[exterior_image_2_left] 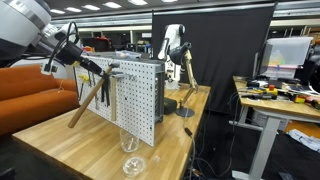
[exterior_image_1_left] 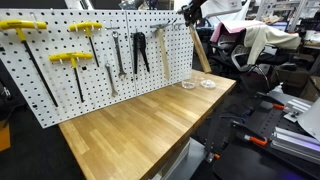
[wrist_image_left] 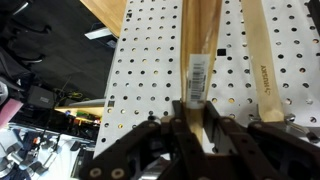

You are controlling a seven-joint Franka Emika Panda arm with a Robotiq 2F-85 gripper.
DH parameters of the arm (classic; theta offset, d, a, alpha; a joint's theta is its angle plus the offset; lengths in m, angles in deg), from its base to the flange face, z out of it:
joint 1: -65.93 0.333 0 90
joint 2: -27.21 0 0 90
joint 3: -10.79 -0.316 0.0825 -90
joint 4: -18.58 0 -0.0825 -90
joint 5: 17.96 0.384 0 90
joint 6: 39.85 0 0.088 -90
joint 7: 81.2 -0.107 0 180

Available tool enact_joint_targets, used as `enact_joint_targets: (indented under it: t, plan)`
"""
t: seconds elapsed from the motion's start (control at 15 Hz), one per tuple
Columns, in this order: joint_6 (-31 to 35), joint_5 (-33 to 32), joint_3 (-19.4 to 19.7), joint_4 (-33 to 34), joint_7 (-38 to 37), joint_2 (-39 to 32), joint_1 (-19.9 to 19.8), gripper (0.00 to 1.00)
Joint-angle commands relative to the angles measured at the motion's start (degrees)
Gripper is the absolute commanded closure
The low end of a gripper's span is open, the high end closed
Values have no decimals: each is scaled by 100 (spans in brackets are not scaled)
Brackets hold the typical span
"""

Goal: Hang the hammer on the rightmost hanger

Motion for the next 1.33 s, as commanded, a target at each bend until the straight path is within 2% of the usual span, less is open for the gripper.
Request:
enact_joint_targets:
  t: [0.0,0.33,0.73,1.0,1.27]
  plan:
    - [-12,-344,-33,186,-194,-50,-47,94]
    - [243,-979,95,155,-101,80,-111,94]
    - [811,-1836,549,197,-162,141,-165,94]
    - [980,-2068,990,304,-230,122,-182,94]
    - [1087,-2022,1174,279,-258,116,-76,94]
